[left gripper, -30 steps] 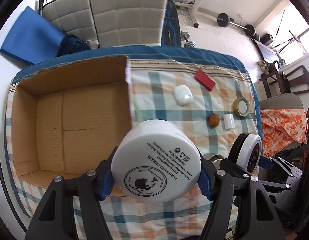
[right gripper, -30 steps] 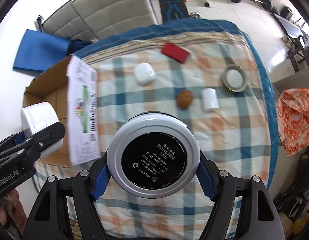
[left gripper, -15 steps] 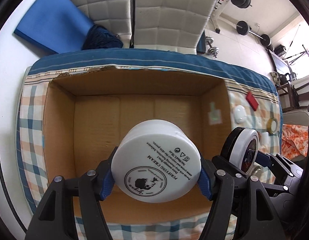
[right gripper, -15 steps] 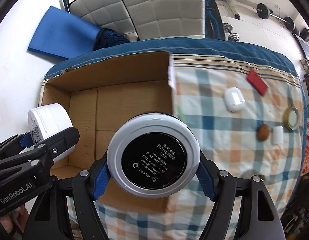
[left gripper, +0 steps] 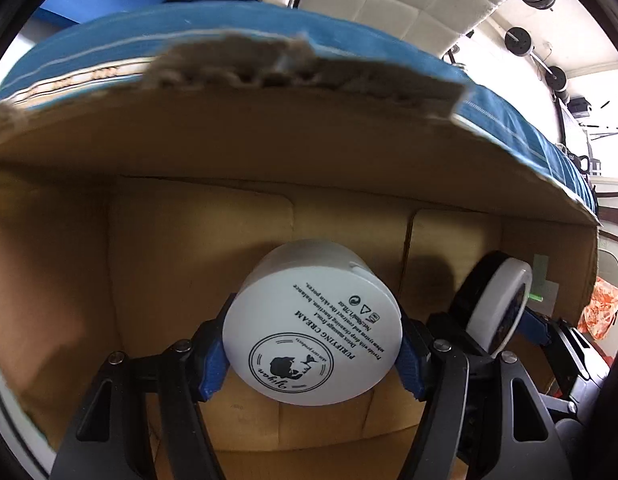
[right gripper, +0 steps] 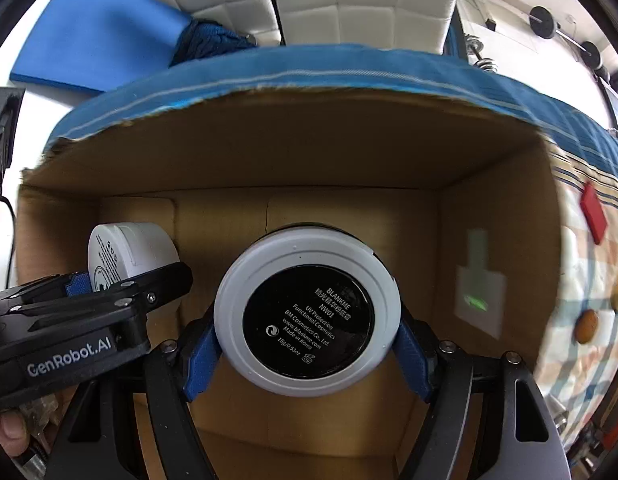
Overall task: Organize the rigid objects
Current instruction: 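Carry both jars over the cardboard box and lower them inside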
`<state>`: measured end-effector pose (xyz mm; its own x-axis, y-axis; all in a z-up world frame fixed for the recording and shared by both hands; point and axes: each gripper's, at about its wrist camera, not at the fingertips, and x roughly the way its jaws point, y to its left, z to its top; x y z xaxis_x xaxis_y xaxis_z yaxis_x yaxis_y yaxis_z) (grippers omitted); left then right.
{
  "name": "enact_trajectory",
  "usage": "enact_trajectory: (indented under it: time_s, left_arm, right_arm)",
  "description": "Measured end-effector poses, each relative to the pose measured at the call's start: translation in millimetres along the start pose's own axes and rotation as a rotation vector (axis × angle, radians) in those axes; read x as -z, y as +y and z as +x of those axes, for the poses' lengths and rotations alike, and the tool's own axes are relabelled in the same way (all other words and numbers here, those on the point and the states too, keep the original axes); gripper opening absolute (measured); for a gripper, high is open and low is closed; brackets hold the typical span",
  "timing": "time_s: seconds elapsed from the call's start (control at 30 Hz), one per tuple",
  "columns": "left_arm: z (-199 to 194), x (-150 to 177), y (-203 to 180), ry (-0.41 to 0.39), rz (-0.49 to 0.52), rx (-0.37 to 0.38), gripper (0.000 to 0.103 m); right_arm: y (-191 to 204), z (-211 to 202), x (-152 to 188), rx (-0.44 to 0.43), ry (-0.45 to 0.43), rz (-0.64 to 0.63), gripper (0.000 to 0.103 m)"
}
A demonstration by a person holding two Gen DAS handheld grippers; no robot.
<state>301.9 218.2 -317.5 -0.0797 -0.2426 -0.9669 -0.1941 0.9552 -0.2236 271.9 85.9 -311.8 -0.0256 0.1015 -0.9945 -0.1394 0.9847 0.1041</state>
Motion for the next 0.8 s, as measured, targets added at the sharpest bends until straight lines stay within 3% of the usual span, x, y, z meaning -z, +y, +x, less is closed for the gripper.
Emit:
enact_trajectory:
  time_s: [0.4,0.53,0.8]
  left_arm:
    - [10,-2,4,0.03,-0.017,0.019,0.066]
    - [9,2,6,0.05,-0.029,0.047,0.071]
    - [-12,12,9,0.042,-0.054,0.036,0.074]
  right_arm:
    - [-6,27,-11,-0.014,0.053,0.023,0.077]
    - [-12,29,-17,-0.032,0.076,0.023,0.078]
    - [-15,28,-21,-0.041,0.113,0.034,0.078]
